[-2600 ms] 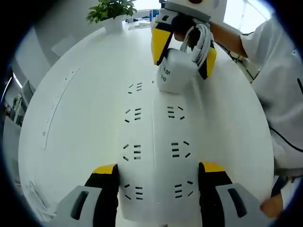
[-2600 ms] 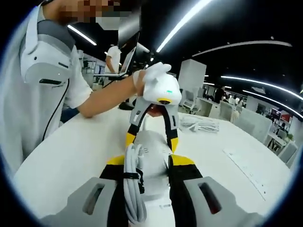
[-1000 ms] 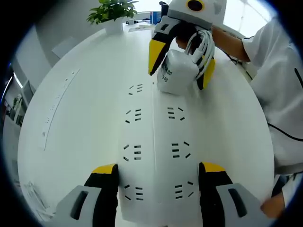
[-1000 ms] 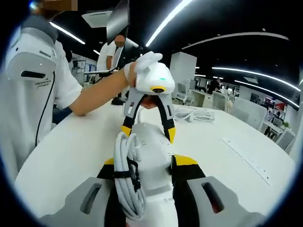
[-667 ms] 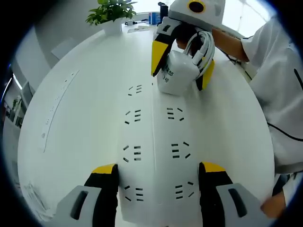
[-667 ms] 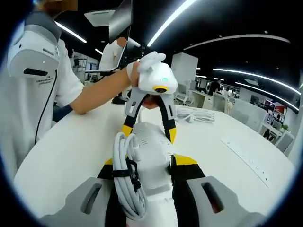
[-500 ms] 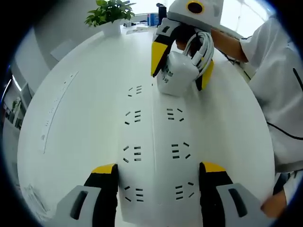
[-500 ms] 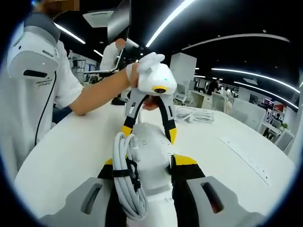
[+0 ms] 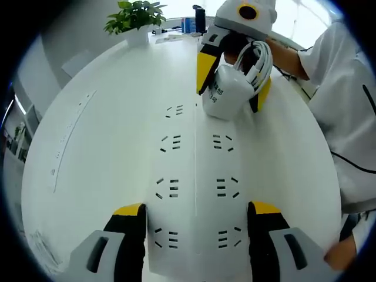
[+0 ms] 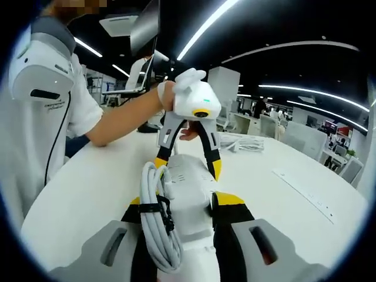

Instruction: Straighten the power strip on the desk, plug the charger into it

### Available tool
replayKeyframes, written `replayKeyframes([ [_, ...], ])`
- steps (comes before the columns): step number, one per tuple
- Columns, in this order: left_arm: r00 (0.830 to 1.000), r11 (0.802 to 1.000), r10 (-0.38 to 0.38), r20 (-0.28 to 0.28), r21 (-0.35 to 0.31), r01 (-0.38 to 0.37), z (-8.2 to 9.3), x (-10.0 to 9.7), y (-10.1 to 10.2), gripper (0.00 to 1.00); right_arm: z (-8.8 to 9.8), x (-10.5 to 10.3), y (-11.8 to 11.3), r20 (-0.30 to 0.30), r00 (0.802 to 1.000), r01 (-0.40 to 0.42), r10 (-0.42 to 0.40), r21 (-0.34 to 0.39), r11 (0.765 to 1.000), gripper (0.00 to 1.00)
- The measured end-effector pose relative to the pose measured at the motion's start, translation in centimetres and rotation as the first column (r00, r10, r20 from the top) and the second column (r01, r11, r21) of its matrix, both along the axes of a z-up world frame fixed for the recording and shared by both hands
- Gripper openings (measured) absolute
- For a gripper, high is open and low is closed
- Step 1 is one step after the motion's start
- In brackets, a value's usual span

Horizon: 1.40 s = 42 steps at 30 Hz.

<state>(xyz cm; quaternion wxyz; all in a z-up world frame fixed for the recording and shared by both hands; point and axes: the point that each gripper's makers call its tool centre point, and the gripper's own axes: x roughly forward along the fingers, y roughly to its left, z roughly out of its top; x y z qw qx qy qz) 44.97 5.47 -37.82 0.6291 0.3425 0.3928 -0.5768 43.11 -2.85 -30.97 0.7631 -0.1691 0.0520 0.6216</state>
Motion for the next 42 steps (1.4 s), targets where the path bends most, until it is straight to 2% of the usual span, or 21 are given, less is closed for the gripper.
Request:
replayKeyframes([
  [13, 1.0, 1.0, -0.004, 0.001, -0.001, 0.004, 0.0, 0.0, -0.1, 0.72, -0.1, 0.0, -0.1, 0.009, 1.0, -0.001, 0.001, -0.019, 1.0, 0.35],
  [19, 1.0, 1.0, -0.002, 0.0, -0.011, 0.002, 0.0, 0.1, -0.3, 0.73, 0.0, 0.4, -1.1, -0.023, 0.998, 0.056, -0.057, -0.027, 0.998, 0.47],
  [24, 1.0, 1.0, -0.003, 0.001, -0.022, 0.003, 0.0, 0.2, -0.7, 0.75, -0.5, 0.4, -2.0, -0.048, 0.99, 0.127, -0.129, -0.035, 0.991, 0.67],
  [29, 1.0, 0.999, -0.017, 0.001, -0.042, 0.017, -0.1, 0.3, -0.9, 0.77, -0.9, -0.5, -2.4, -0.083, 0.985, 0.149, -0.149, -0.013, 0.989, 0.71],
  [32, 1.0, 1.0, -0.016, 0.002, -0.023, 0.016, -0.1, 0.3, -0.9, 0.77, -0.9, -0.8, -2.6, -0.089, 0.983, 0.159, -0.159, -0.005, 0.987, 0.71],
  [34, 0.999, 0.999, -0.045, 0.013, -0.025, 0.045, 0.0, 0.2, -1.1, 0.77, -0.8, -0.8, -2.8, -0.09, 0.981, 0.172, -0.17, 0.011, 0.985, 0.73],
  [35, 0.999, 0.998, -0.048, 0.012, -0.029, 0.048, 0.0, 0.2, -1.2, 0.78, -0.5, -0.8, -2.8, -0.087, 0.98, 0.183, -0.179, 0.04, 0.982, 0.75],
  [38, 0.998, 0.998, -0.051, 0.028, -0.024, 0.052, 0.1, 0.2, -1.5, 0.84, -0.7, -1.2, -3.1, -0.093, 0.978, 0.191, -0.186, 0.056, 0.98, 0.78],
  [40, 0.998, 0.998, -0.042, 0.053, -0.044, 0.044, 0.6, 0.5, -1.8, 0.9, -0.9, -1.4, -3.3, -0.103, 0.977, 0.197, -0.189, 0.067, 0.978, 0.81],
  [42, 0.998, 0.994, -0.021, 0.057, -0.105, 0.026, 1.3, 0.5, -2.4, 0.94, -1.2, -1.6, -3.6, -0.116, 0.973, 0.205, -0.198, 0.055, 0.977, 0.86],
])
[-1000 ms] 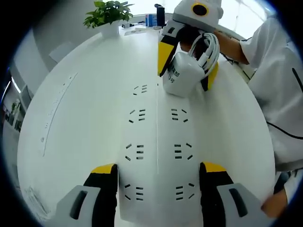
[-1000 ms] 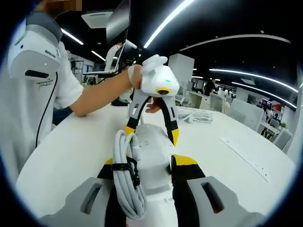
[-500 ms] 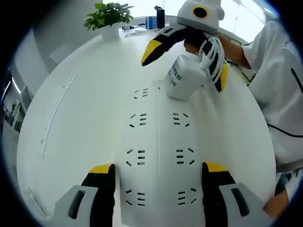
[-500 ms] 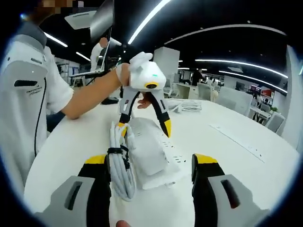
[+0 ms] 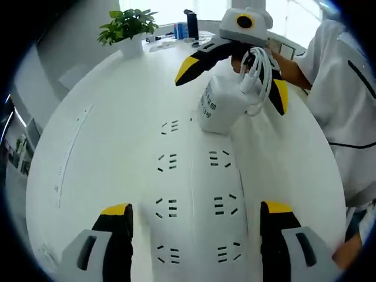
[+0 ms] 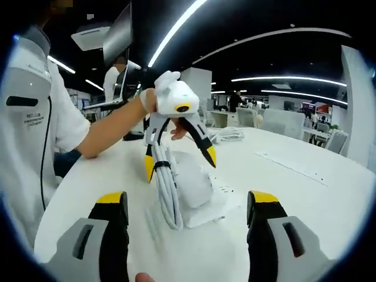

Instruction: Straighten the power strip on the desk, plug the charger into it

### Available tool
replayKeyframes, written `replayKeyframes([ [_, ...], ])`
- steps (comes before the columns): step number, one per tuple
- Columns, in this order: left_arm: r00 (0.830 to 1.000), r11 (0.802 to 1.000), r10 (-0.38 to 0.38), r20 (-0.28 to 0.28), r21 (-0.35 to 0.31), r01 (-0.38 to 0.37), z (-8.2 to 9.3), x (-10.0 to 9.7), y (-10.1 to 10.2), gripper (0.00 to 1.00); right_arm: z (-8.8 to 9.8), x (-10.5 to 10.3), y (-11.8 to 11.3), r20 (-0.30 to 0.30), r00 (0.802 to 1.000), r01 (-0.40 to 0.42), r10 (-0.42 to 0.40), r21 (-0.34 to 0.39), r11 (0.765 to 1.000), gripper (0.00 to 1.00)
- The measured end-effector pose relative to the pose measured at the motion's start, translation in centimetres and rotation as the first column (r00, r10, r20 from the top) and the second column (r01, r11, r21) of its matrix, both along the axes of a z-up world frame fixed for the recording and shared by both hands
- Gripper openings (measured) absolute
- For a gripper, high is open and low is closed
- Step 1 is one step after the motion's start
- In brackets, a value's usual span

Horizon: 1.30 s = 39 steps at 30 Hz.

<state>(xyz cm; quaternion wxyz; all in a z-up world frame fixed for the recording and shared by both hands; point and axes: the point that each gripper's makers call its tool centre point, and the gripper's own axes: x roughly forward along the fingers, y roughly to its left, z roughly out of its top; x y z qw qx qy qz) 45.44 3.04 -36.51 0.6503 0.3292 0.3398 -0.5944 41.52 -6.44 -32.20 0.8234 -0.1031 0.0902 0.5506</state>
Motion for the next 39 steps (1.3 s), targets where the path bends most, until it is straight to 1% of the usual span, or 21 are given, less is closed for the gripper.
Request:
replayKeyframes([
  [2, 1.0, 1.0, 0.02, 0.0, -0.011, -0.02, 0.3, -0.1, 0.1, 0.96, -0.2, 0.1, -0.3, 0.005, 1.0, 0.018, -0.018, -0.013, 1.0, 0.92],
  [4, 1.0, 1.0, 0.024, 0.01, -0.017, -0.024, 0.6, -0.4, 0.3, 0.96, -0.1, 0.1, -0.5, -0.017, 0.999, 0.038, -0.038, -0.009, 0.999, 0.97],
  [5, 0.999, 0.999, 0.032, 0.016, -0.027, -0.031, 0.9, -0.6, 0.4, 0.96, 0.0, 0.0, -0.7, -0.021, 0.999, 0.039, -0.039, -0.005, 0.999, 0.97],
  [7, 0.998, 0.995, 0.056, 0.02, -0.088, -0.054, 1.9, -1.1, 0.1, 0.96, 0.3, -0.2, -0.7, -0.029, 0.999, 0.041, -0.04, 0.006, 0.999, 0.97],
  [8, 0.998, 0.993, 0.057, 0.02, -0.102, -0.055, 2.1, -1.4, 0.1, 0.96, 0.4, -0.3, -0.7, -0.03, 0.999, 0.041, -0.041, 0.006, 0.999, 0.97],
  [10, 0.996, 0.987, 0.069, 0.056, -0.146, -0.06, 3.1, -1.7, -0.1, 0.96, 0.6, -0.5, -0.8, -0.024, 0.999, 0.046, -0.045, 0.011, 0.999, 0.97],
  [12, 0.994, 0.978, 0.083, 0.068, -0.196, -0.068, 4.3, -2.7, 0.0, 0.96, 0.6, -0.5, -1.0, -0.02, 0.998, 0.053, -0.053, 0.003, 0.999, 0.97],
  [14, 0.993, 0.976, 0.089, 0.074, -0.206, -0.072, 4.8, -3.9, 0.4, 0.96, 0.8, -0.5, -1.3, -0.012, 0.998, 0.064, -0.064, 0.007, 0.998, 0.97],
  [19, 0.99, 0.971, 0.082, 0.118, -0.233, -0.053, 5.5, -6.2, 0.8, 0.96, 1.5, -0.6, -2.1, 0.013, 0.996, 0.086, -0.086, 0.002, 0.996, 0.97],
  [20, 0.989, 0.961, 0.083, 0.119, -0.272, -0.048, 6.1, -6.8, 0.5, 0.96, 1.5, -0.6, -2.2, 0.012, 0.996, 0.09, -0.09, 0.0, 0.996, 0.97],
  [21, 0.99, 0.946, 0.084, 0.113, -0.321, -0.044, 6.9, -7.7, 0.3, 0.96, 1.6, -0.7, -2.3, 0.008, 0.995, 0.097, -0.097, -0.003, 0.995, 0.97],
  [22, 0.989, 0.931, 0.088, 0.122, -0.363, -0.039, 7.6, -8.2, 0.1, 0.96, 1.6, -0.9, -2.4, 0.005, 0.995, 0.102, -0.102, -0.005, 0.995, 0.97],
  [23, 0.987, 0.922, 0.095, 0.133, -0.385, -0.037, 8.0, -8.4, 0.1, 0.96, 1.7, -1.0, -2.5, 0.004, 0.994, 0.107, -0.107, -0.011, 0.994, 0.97],
  [25, 0.975, 0.899, 0.134, 0.176, -0.436, -0.045, 9.0, -9.0, 0.2, 0.96, 2.0, -1.4, -2.7, 0.015, 0.994, 0.11, -0.11, -0.024, 0.994, 0.97],
  [28, 0.975, 0.861, 0.162, 0.15, -0.505, -0.065, 9.4, -10.5, 0.2, 0.96, 2.7, -1.7, -3.1, 0.03, 0.992, 0.125, -0.124, -0.028, 0.992, 0.97],
  [31, 0.972, 0.851, 0.193, 0.134, -0.515, -0.098, 9.1, -11.3, 0.5, 0.96, 3.3, -2.2, -3.4, 0.031, 0.99, 0.14, -0.139, -0.025, 0.99, 0.97],
  [32, 0.969, 0.842, 0.211, 0.125, -0.526, -0.116, 9.0, -11.5, 0.5, 0.96, 3.5, -2.4, -3.5, 0.032, 0.989, 0.146, -0.145, -0.023, 0.989, 0.97],
  [34, 0.961, 0.837, 0.243, 0.131, -0.529, -0.14, 8.9, -12.0, 0.9, 0.96, 3.7, -2.8, -3.7, 0.036, 0.986, 0.162, -0.161, -0.027, 0.986, 0.97],
  [37, 0.934, 0.781, 0.339, 0.112, -0.587, -0.213, 9.6, -11.8, 1.5, 0.96, 3.9, -3.3, -3.8, 0.028, 0.983, 0.183, -0.183, -0.023, 0.983, 0.97],
  [38, 0.918, 0.741, 0.385, 0.09, -0.623, -0.25, 10.0, -11.7, 1.8, 0.96, 4.0, -3.6, -3.8, 0.019, 0.982, 0.19, -0.19, -0.013, 0.982, 0.97],
  [39, 0.907, 0.718, 0.415, 0.07, -0.637, -0.279, 10.2, -11.7, 2.1, 0.96, 4.0, -3.7, -3.8, 0.014, 0.98, 0.196, -0.196, -0.005, 0.981, 0.97],
])
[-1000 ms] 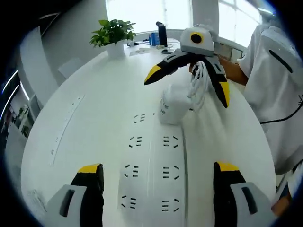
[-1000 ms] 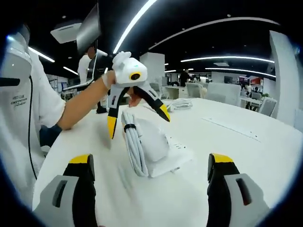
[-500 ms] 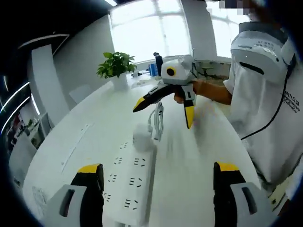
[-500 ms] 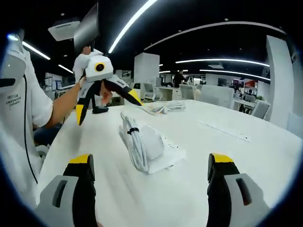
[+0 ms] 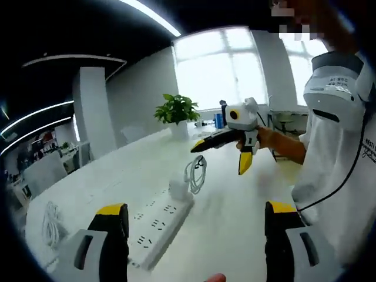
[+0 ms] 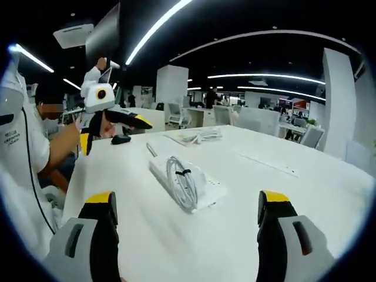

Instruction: Straighten the power strip on the desk, plug the charger into it

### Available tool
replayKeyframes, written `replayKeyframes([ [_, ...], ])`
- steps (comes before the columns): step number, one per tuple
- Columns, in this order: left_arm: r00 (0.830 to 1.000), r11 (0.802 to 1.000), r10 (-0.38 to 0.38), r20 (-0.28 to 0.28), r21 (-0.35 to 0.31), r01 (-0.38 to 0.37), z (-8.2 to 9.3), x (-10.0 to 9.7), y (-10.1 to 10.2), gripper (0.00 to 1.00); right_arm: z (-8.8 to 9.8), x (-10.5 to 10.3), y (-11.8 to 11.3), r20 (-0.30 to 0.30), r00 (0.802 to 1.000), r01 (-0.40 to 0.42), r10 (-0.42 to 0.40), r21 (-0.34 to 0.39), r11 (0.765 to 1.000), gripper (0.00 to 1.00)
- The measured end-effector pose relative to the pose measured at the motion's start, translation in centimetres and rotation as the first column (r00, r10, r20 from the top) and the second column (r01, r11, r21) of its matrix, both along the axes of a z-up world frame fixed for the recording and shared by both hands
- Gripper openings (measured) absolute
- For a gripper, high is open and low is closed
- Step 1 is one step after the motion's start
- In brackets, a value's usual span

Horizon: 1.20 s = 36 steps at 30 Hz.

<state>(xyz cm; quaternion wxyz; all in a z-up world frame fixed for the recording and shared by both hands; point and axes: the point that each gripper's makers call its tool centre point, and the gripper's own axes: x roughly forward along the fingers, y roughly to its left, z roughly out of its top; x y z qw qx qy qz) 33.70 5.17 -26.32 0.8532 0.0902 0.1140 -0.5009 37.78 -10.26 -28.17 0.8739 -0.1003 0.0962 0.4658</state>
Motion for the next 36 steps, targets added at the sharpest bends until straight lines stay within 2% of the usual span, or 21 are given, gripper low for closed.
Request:
replayKeyframes([
  [4, 0.998, 0.994, 0.063, -0.029, -0.086, -0.065, 0.8, -0.6, 1.4, 0.96, 0.3, -0.6, -0.4, 0.0, 1.0, 0.031, -0.031, 0.004, 1.0, 0.97],
  [6, 0.995, 0.985, 0.093, -0.02, -0.142, -0.095, 1.6, -1.0, 1.9, 0.96, 0.6, -0.9, -0.7, -0.004, 0.999, 0.044, -0.044, 0.007, 0.999, 0.97],
  [9, 0.989, 0.972, 0.143, -0.047, -0.179, -0.149, 2.2, -2.0, 2.7, 0.96, 1.0, -1.5, -1.1, -0.015, 0.998, 0.063, -0.063, 0.007, 0.998, 0.97],
  [12, 0.981, 0.964, 0.178, -0.072, -0.189, -0.188, 2.5, -3.3, 3.0, 0.96, 1.2, -2.1, -1.7, -0.023, 0.996, 0.088, -0.088, -0.002, 0.996, 0.97],
  [15, 0.973, 0.959, 0.212, -0.09, -0.173, -0.225, 2.2, -4.6, 3.7, 0.96, 1.0, -2.8, -2.3, -0.006, 0.995, 0.103, -0.103, -0.035, 0.994, 0.97],
  [21, 0.968, 0.956, 0.224, -0.11, -0.166, -0.24, 1.7, -6.7, 4.0, 0.96, 0.6, -3.3, -3.4, 0.006, 0.99, 0.143, -0.143, -0.064, 0.988, 0.97],
  [23, 0.955, 0.948, 0.269, -0.127, -0.137, -0.286, 1.0, -6.8, 4.8, 0.96, 0.6, -4.0, -3.8, 0.007, 0.988, 0.154, -0.154, -0.071, 0.985, 0.97],
  [27, 0.938, 0.936, 0.31, -0.153, -0.125, -0.33, 0.2, -7.4, 5.7, 0.96, 0.8, -5.3, -4.1, 0.027, 0.987, 0.16, -0.158, -0.094, 0.983, 0.97],
  [31, 0.926, 0.924, 0.342, -0.159, -0.125, -0.362, -0.3, -8.4, 6.8, 0.96, 0.7, -5.9, -4.2, 0.045, 0.986, 0.167, -0.163, -0.107, 0.98, 0.97],
  [33, 0.926, 0.924, 0.339, -0.166, -0.126, -0.361, -0.6, -9.1, 7.1, 0.96, 0.4, -6.0, -4.3, 0.045, 0.985, 0.172, -0.168, -0.103, 0.98, 0.97],
  [36, 0.921, 0.923, 0.356, -0.16, -0.094, -0.373, -1.2, -9.7, 7.6, 0.96, -0.3, -6.4, -4.5, 0.037, 0.985, 0.173, -0.17, -0.11, 0.979, 0.97],
])
